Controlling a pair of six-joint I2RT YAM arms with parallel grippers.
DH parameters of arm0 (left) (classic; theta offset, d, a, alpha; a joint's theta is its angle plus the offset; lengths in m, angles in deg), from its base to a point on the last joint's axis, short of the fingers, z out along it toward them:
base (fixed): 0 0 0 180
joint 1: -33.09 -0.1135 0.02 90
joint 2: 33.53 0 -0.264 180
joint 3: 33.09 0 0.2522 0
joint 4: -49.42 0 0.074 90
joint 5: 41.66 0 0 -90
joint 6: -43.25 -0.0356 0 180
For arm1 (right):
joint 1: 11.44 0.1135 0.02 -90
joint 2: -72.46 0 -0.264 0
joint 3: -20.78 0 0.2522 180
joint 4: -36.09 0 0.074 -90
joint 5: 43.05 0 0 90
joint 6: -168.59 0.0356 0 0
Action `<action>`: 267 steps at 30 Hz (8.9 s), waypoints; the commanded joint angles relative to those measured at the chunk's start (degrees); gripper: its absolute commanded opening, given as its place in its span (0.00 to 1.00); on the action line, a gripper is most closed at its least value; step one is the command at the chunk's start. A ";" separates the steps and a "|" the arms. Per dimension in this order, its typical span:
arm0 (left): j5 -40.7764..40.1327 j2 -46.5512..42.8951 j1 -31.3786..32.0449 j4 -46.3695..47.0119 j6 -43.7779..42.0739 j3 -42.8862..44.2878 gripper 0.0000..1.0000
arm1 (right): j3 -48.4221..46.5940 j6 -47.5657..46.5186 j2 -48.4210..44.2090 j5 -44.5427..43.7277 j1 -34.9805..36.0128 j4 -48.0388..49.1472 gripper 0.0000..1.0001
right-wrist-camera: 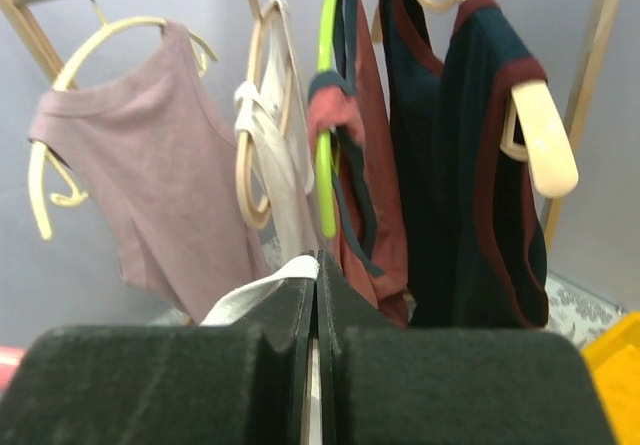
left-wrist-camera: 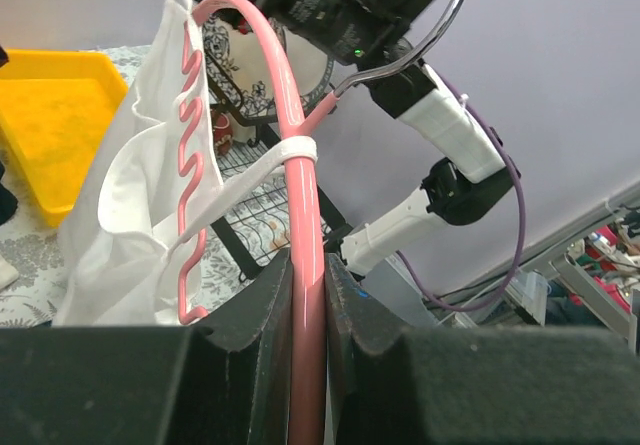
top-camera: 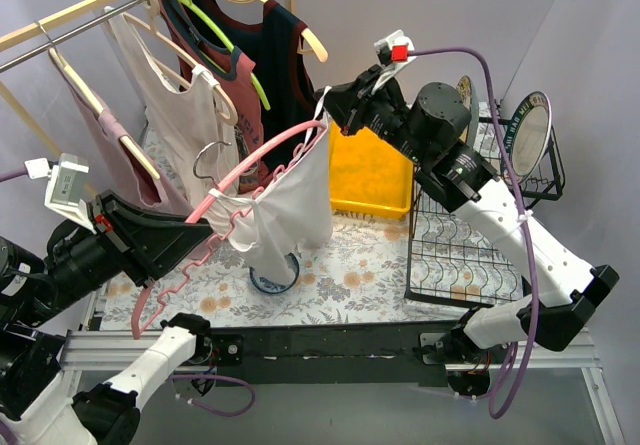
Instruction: Remove the tank top from the hanger
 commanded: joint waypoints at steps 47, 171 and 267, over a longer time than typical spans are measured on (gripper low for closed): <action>6.38 9.83 13.26 -4.39 -1.41 12.68 0.00 | 22.49 -13.17 -21.74 29.32 -3.11 18.28 0.01; -29.74 5.71 35.67 38.31 -4.59 -14.64 0.00 | 8.87 8.55 -13.75 28.00 -6.36 5.19 0.85; -45.13 11.07 35.67 58.35 -12.41 -24.83 0.00 | -22.43 -22.75 1.91 -5.24 11.31 -58.29 0.99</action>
